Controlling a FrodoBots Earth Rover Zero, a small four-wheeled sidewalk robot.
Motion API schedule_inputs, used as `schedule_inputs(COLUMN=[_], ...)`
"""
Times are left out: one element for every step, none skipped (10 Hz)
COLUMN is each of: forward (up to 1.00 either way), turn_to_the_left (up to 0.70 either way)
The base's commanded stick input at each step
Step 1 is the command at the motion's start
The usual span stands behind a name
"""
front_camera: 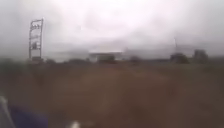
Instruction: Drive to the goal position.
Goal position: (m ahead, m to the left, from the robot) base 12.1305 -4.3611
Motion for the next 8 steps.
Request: schedule_inputs(forward=[0.7,0.7,0.7,0.7,0.7,0.7,0.7,0.7], turn_to_the_left=[0.0,0.0,0.0,0.0,0.0,0.0,0.0,0.0])
